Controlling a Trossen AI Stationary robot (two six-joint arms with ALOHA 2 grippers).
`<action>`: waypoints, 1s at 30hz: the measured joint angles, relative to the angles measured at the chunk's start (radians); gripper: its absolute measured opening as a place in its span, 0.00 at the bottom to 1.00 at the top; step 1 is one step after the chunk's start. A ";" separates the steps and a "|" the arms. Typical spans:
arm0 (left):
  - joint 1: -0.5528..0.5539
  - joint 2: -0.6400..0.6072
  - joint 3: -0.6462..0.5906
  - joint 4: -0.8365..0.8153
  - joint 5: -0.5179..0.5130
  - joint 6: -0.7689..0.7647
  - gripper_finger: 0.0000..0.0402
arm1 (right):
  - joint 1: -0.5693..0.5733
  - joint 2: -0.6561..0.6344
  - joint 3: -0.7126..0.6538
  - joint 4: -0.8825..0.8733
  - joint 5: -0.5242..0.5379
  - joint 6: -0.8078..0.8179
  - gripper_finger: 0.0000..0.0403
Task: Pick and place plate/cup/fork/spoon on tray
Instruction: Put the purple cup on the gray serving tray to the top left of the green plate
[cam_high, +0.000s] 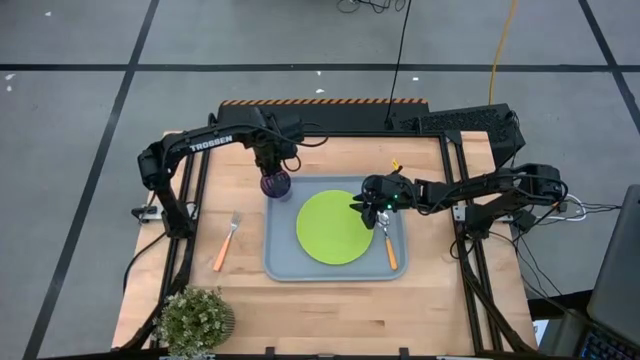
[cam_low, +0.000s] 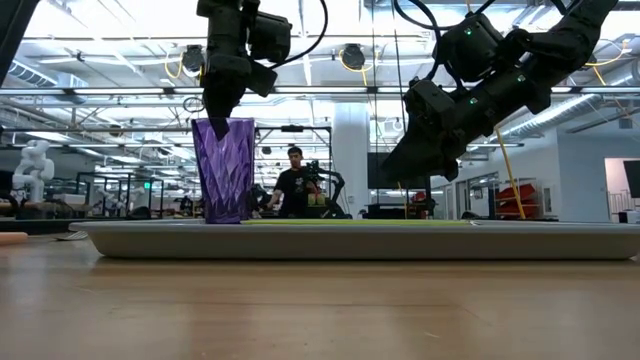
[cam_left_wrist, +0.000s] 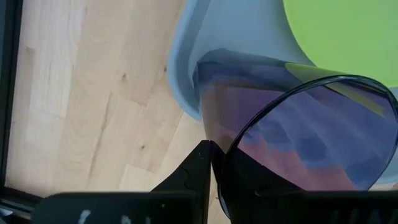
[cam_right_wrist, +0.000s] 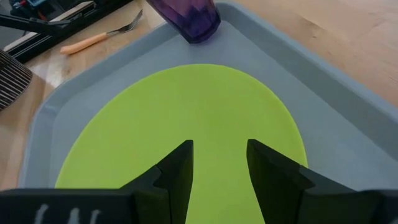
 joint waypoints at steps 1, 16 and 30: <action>0.000 0.000 0.000 0.001 0.000 0.000 0.09 | 0.000 0.000 0.000 -0.002 0.000 0.003 0.36; 0.000 -0.002 0.000 0.018 0.017 -0.014 0.23 | 0.002 0.000 0.000 -0.005 -0.001 0.018 0.36; 0.000 -0.002 0.000 0.019 0.024 -0.012 0.32 | 0.014 0.000 0.000 -0.005 0.000 0.017 0.36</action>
